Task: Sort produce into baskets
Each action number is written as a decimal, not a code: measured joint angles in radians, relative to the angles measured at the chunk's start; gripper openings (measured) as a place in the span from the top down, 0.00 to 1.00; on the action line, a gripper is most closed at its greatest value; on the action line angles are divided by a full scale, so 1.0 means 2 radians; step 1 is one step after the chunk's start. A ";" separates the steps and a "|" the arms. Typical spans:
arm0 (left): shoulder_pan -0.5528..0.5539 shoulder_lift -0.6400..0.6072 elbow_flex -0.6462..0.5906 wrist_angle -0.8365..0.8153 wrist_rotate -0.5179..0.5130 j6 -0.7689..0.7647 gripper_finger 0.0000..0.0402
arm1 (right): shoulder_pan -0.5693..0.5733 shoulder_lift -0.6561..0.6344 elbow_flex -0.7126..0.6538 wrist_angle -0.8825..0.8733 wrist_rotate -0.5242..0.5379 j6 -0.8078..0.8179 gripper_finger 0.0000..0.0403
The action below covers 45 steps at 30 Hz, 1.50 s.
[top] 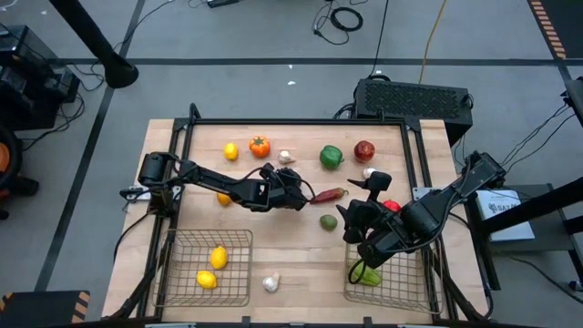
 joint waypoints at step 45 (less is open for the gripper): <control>-0.002 -0.001 0.001 0.003 0.014 0.044 0.98 | 0.000 0.000 0.000 0.001 0.000 0.000 0.12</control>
